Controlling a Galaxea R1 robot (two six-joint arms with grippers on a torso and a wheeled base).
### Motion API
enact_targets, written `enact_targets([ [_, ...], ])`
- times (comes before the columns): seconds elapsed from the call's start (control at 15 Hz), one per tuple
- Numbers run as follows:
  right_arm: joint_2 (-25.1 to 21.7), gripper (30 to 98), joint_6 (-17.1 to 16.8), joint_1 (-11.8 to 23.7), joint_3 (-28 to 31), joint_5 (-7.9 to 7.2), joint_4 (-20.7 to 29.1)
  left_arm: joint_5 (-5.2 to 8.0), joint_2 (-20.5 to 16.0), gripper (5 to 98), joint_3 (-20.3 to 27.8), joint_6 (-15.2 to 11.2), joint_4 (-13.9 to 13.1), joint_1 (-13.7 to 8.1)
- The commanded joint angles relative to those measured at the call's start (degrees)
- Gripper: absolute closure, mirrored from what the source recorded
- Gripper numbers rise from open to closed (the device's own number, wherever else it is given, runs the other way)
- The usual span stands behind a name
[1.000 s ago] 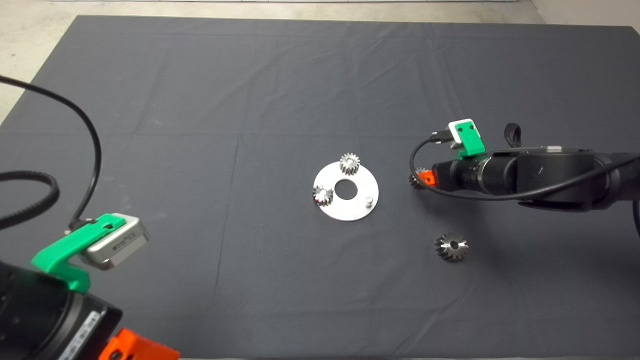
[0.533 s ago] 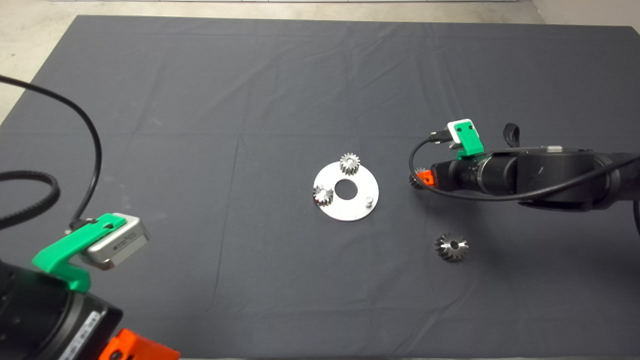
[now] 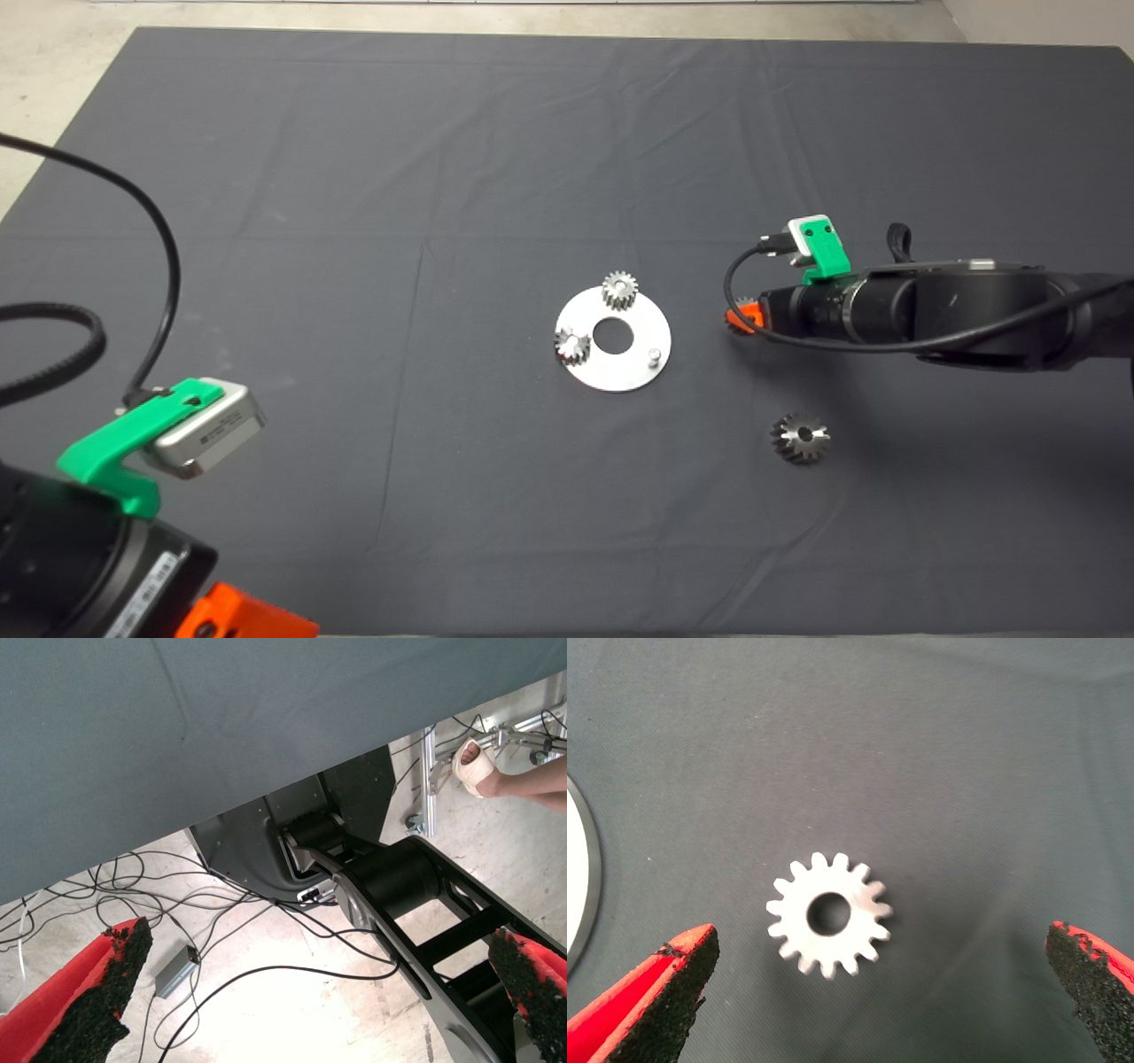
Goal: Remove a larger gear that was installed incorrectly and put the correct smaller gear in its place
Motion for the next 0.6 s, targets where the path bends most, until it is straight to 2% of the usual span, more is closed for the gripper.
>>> enact_targets([
  [0.0,-0.4,30.7,-0.1,0.5,-4.4,7.62,0.2,0.06,0.1,6.0,0.2,-0.3,-0.7,0.0],
  [0.07,-0.3,30.7,-0.1,0.5,-4.2,8.30,0.2,0.01,0.1,6.0,0.2,-0.3,-0.7,0.0],
  [0.53,-0.2,30.7,-0.1,0.2,-3.5,8.43,0.3,-0.03,0.1,6.0,0.3,-0.3,-0.7,0.0],
])
